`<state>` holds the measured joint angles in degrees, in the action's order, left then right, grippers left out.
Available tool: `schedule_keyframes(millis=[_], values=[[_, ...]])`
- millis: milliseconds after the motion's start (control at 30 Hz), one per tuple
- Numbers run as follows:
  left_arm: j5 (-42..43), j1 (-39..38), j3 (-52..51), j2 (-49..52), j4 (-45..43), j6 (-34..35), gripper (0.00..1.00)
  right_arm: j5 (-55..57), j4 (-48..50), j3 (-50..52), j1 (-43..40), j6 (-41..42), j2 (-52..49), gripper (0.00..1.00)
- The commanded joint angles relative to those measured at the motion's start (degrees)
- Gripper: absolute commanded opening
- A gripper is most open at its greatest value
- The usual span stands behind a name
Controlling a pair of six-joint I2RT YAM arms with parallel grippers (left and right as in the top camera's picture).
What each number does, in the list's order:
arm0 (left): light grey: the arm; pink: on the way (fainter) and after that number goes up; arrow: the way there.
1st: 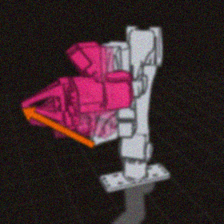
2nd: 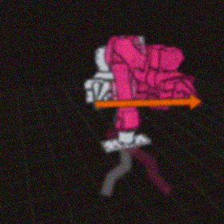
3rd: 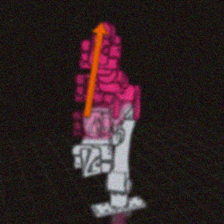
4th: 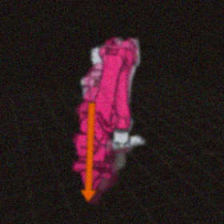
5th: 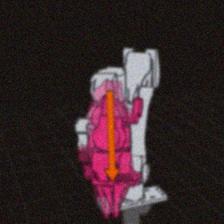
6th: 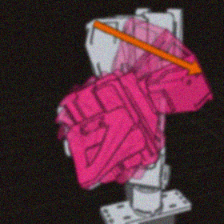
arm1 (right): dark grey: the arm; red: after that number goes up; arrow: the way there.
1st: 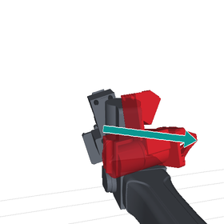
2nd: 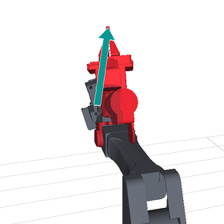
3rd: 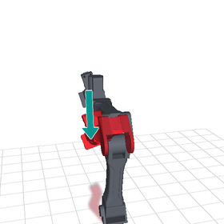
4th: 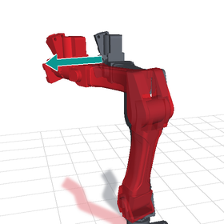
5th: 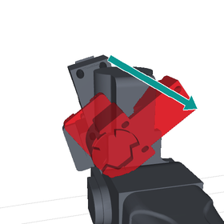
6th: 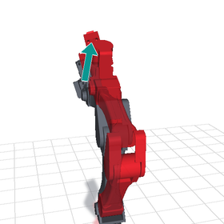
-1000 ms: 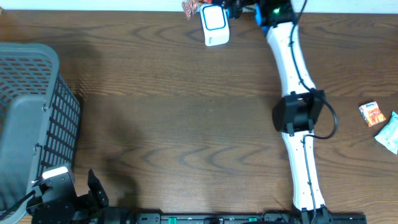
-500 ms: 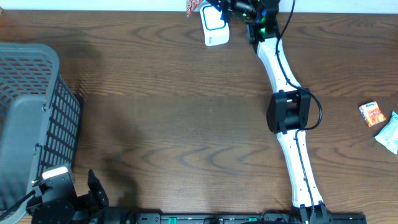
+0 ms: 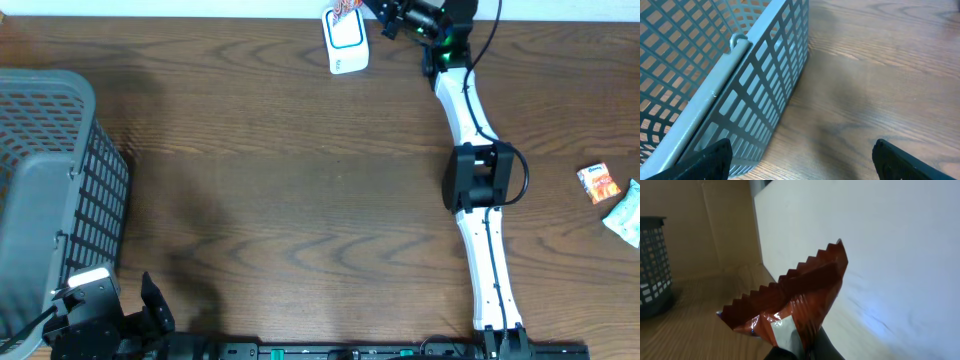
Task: Scan the item barcode
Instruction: 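Hold wafer bar barcode under the white scanner with right gripper, then carry wafer bar to right table edge and release it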
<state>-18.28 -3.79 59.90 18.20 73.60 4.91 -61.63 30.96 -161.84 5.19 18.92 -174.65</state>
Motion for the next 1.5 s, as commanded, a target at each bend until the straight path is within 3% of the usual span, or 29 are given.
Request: schedule_keyframes(millis=[0,233,400,667,1067,1233,1367,1467], values=[[-0.2,0.1,-0.1,-0.3,0.2,0.3,0.9,-0.9,0.1,2.1,0.0,0.8,0.1,0.01],[-0.2,0.1,-0.1,-0.3,0.2,0.3,0.9,-3.1,2.9,4.6,0.5,3.7,0.1,0.01],[-0.2,0.1,-0.1,-0.3,0.2,0.3,0.9,-4.3,23.6,4.6,0.5,16.6,0.1,0.01],[-0.2,0.1,-0.1,-0.3,0.2,0.3,0.9,-1.8,15.6,6.5,0.1,14.6,0.0,0.01],[-0.2,0.1,-0.1,-0.3,0.2,0.3,0.9,1.3,16.7,16.8,0.1,13.1,0.0,0.01],[-0.2,0.1,-0.1,-0.3,0.2,0.3,0.9,-3.1,23.1,17.3,-0.4,13.5,0.0,0.01],[-0.2,0.1,-0.1,-0.3,0.2,0.3,0.9,-2.9,32.6,17.1,-1.6,21.4,0.0,0.01],[-0.2,0.1,-0.1,-0.3,0.2,0.3,0.9,-2.9,45.0,16.1,-3.1,33.5,0.0,0.01]])
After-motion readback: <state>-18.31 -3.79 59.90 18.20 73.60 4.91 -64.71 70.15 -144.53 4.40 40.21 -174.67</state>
